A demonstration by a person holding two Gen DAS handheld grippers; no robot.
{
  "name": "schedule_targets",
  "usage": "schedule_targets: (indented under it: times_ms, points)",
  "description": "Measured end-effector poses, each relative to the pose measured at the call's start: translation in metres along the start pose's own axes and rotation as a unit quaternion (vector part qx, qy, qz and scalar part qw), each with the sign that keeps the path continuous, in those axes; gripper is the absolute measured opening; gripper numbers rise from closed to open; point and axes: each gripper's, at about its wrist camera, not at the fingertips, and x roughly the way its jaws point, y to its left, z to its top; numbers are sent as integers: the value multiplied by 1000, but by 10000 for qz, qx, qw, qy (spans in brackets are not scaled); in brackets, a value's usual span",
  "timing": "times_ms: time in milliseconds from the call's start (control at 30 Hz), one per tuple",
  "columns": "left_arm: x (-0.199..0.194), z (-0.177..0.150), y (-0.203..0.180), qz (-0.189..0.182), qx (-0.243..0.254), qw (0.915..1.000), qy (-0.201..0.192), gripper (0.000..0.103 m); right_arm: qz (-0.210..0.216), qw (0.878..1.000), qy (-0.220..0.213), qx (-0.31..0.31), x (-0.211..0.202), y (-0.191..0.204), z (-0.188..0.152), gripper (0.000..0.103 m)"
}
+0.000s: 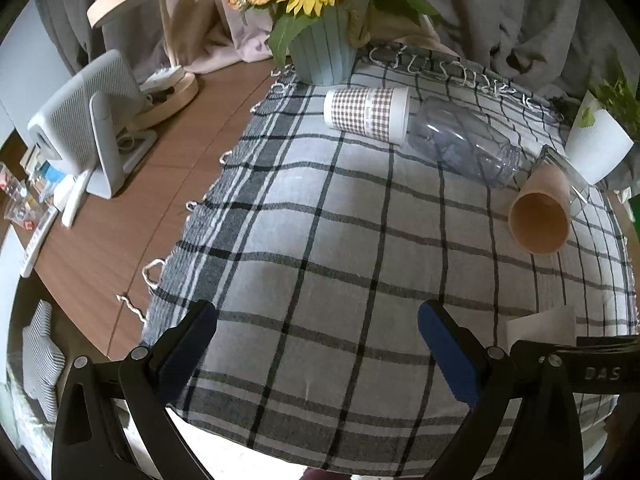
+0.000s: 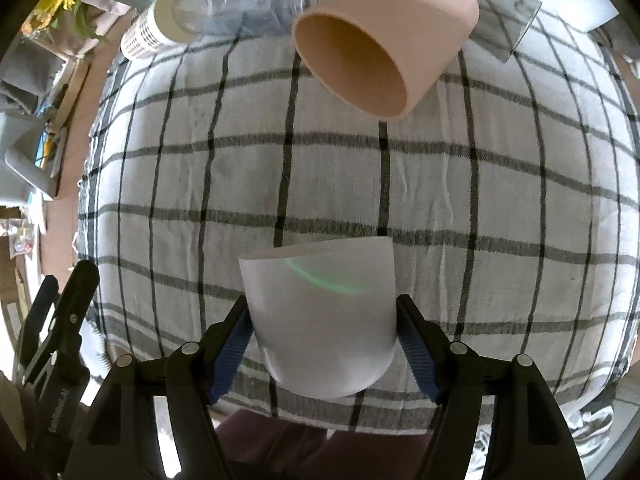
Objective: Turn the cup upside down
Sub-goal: 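Lift the white cup with the right gripper and rotate it over, then lower the inverted white cup onto the cloth with the right gripper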
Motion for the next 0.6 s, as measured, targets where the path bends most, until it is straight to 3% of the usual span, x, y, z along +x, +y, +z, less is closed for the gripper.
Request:
schedule_targets:
  times_ms: [33, 67, 200, 433, 600]
  points:
    - [-1, 0, 0, -16, 28, 10000, -20, 103, -13, 10000, -52, -1, -2, 1, -1, 86]
    - [-3, 0, 0, -34, 58, 10000, -46, 103, -1, 9999, -130, 4, -5, 2, -3, 88]
    - [-14, -1, -1, -164, 185, 9995, -183, 103, 59, 9994, -345, 55, -19, 2, -12, 88]
    - [-40, -8, -11, -182, 540, 9972, -481, 103, -207, 9949, -949, 254, -53, -7, -42, 88]
    - [-54, -18, -23, -228, 524, 9973, -470, 103, -446, 9890, -1380, 291, -75, -12, -63, 88]
